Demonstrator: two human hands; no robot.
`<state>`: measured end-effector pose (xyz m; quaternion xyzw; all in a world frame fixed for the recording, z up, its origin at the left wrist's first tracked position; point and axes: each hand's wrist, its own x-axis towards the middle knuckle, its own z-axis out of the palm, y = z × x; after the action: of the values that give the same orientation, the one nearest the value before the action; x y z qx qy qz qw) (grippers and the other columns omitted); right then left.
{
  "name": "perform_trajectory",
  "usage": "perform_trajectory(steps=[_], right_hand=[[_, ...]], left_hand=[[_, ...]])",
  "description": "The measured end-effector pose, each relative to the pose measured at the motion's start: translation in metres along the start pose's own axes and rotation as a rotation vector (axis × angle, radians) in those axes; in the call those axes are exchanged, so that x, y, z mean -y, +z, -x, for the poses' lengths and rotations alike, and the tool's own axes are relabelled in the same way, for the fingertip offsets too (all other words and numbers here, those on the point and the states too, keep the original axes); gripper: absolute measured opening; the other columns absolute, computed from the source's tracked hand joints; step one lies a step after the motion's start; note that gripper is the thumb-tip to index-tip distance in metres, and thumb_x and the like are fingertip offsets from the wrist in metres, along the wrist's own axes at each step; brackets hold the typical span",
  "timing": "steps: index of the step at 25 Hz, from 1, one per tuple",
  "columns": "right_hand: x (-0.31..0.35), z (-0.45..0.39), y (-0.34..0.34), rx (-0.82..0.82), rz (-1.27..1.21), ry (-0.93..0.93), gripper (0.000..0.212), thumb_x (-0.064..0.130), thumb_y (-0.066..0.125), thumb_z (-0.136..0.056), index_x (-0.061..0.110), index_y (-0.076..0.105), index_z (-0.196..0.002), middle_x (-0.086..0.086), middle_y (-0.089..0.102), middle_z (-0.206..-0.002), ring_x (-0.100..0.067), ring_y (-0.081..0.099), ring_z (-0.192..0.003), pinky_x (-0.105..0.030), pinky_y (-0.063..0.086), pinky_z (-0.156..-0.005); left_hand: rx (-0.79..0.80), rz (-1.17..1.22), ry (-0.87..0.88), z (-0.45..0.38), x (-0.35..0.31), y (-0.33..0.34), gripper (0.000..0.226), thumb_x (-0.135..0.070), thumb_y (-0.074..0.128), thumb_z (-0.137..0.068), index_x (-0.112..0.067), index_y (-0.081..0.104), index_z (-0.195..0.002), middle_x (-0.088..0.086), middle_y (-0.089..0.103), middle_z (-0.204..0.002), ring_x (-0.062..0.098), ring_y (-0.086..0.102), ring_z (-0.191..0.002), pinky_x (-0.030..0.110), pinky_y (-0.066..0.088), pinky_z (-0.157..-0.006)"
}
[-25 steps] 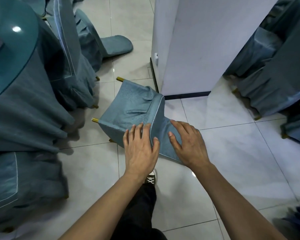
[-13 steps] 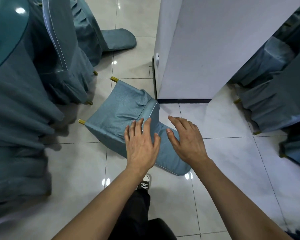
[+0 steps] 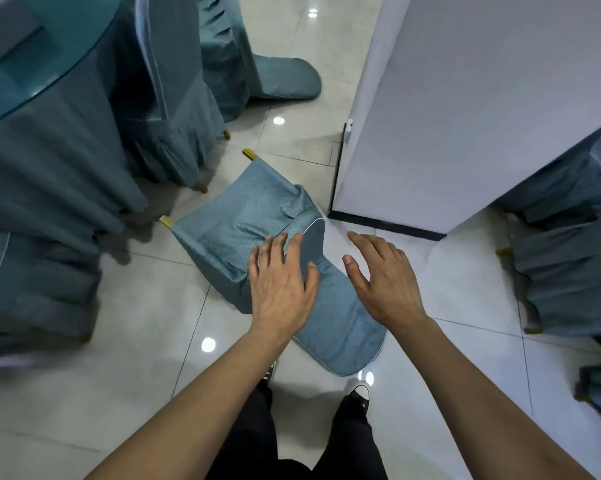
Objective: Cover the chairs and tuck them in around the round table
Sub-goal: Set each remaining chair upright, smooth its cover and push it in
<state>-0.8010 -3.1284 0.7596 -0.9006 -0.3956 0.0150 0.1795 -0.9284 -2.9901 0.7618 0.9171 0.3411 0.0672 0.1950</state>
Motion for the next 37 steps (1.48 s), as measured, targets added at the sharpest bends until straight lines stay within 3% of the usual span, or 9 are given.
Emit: perform_trajectory(steps=[10, 21, 37], right_hand=[[-0.086, -0.012, -0.028, 0.145, -0.041, -0.294, 0.049, 0.048, 0.036, -0.102, 0.024, 0.049, -0.143, 0.002, 0.057, -0.135, -0.019, 0.052, -0.122, -0.034, 0.038, -0.103], [-0.115, -0.048, -0.016, 0.173, -0.081, -0.462, 0.05, 0.046, 0.037, -0.103, 0.022, 0.047, -0.145, -0.003, 0.056, -0.136, -0.022, 0.053, -0.121, -0.038, 0.043, -0.102], [-0.244, -0.105, 0.052, 0.351, -0.274, -0.806, 0.051, 0.037, 0.049, -0.101, 0.021, 0.042, -0.149, -0.009, 0.046, -0.145, -0.026, 0.046, -0.129, -0.041, 0.041, -0.107]], left_hand=[[-0.138, 0.007, -0.324, 0.052, -0.089, 0.043, 0.05, -0.037, 0.042, -0.096, -0.021, 0.042, -0.144, 0.006, 0.047, -0.147, 0.025, 0.04, -0.138, 0.048, 0.024, -0.119], [-0.197, 0.018, -0.475, 0.038, -0.115, 0.073, 0.057, -0.036, 0.045, -0.096, -0.021, 0.034, -0.151, 0.005, 0.036, -0.156, 0.024, 0.03, -0.145, 0.047, 0.021, -0.12], [-0.361, -0.052, -0.881, 0.043, -0.201, 0.191, 0.059, -0.034, 0.041, -0.096, -0.019, 0.033, -0.153, 0.007, 0.033, -0.159, 0.026, 0.029, -0.147, 0.045, 0.018, -0.121]])
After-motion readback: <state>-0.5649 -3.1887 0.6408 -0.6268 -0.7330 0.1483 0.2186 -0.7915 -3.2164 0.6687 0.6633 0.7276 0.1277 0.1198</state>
